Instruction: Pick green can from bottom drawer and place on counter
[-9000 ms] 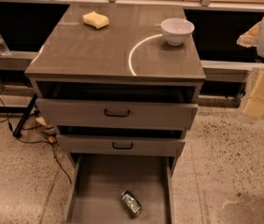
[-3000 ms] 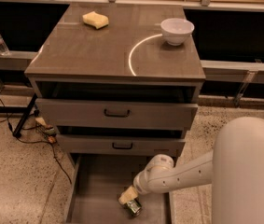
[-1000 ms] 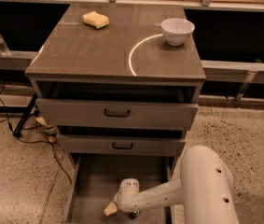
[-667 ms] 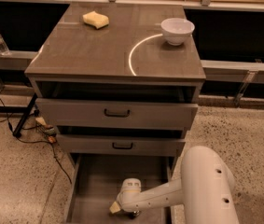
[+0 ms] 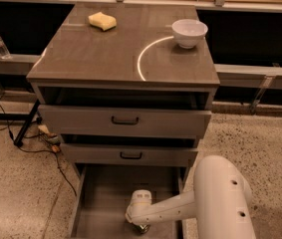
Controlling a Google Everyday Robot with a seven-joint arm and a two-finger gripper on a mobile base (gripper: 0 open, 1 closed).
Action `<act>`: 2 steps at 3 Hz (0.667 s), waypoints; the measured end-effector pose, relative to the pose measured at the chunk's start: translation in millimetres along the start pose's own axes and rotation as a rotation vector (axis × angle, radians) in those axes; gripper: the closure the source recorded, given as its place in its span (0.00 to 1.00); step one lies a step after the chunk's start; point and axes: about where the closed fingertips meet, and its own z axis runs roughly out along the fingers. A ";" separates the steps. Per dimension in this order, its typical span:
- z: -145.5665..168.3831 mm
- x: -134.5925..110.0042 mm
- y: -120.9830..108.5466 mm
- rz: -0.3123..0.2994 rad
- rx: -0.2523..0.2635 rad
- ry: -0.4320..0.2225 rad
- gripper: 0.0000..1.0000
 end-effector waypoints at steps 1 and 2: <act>-5.2 -5.7 5.4 -0.018 -0.023 -0.017 0.96; -34.9 -25.8 8.7 -0.046 -0.089 -0.087 1.00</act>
Offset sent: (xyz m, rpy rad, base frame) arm 0.0112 0.0201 0.0552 0.1533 -0.0263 0.0817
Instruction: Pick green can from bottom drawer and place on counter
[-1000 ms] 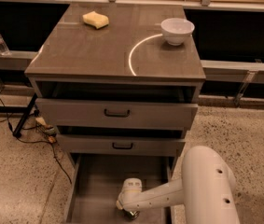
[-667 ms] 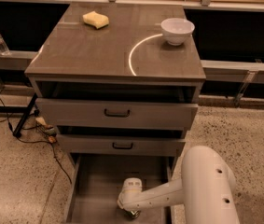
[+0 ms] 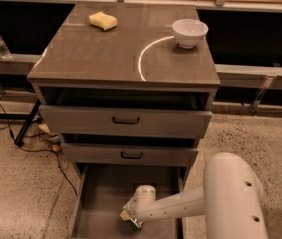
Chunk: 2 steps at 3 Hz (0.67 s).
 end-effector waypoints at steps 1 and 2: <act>-54.7 -29.0 -7.5 -0.040 -0.042 -0.105 1.00; -115.3 -57.3 -13.7 -0.081 -0.092 -0.213 1.00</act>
Offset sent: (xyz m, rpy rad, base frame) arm 0.0262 -0.0265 0.1879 0.2587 -0.1847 0.1370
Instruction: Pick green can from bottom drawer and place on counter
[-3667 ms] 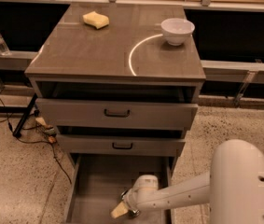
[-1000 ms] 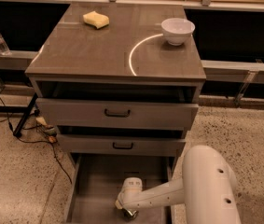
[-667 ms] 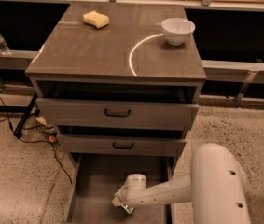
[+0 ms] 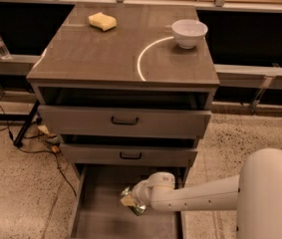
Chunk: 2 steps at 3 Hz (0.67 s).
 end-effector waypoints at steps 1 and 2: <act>7.5 5.2 1.0 0.004 0.004 0.013 1.00; -24.3 -2.4 0.8 -0.027 0.015 -0.024 1.00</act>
Offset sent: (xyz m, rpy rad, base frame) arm -0.0117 -0.0370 0.0778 0.0042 -0.1166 0.0185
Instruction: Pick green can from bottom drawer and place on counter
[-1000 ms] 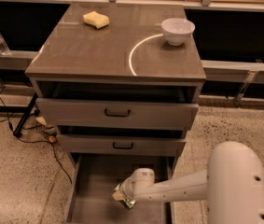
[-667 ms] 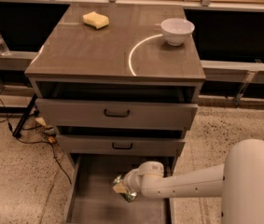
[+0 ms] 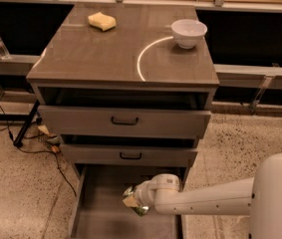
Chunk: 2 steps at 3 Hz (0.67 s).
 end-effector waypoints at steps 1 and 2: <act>-51.2 -7.5 -3.7 -0.031 0.014 -0.034 1.00; -145.4 -40.7 -9.4 -0.115 0.056 -0.113 1.00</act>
Offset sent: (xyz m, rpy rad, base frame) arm -0.0184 -0.0836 0.2223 -0.0039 -0.2473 0.0571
